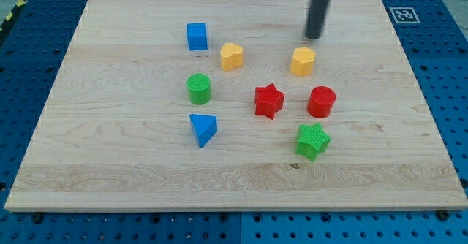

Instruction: Slightly move the red circle in between the yellow hexagon and green star

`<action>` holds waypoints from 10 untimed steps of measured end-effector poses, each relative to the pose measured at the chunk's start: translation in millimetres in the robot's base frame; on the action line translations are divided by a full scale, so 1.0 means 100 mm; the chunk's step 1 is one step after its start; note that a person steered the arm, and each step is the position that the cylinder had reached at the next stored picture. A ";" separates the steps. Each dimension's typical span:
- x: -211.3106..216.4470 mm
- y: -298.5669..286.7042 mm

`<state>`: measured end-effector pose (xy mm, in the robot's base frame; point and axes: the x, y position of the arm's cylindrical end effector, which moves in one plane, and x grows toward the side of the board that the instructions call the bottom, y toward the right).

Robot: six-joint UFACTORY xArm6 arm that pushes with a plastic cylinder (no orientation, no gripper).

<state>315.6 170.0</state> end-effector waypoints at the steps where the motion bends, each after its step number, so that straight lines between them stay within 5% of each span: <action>1: 0.63 0.36; 2: 1.48 0.35; 3: 1.86 0.27; 10: 1.72 -0.19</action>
<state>487.6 150.7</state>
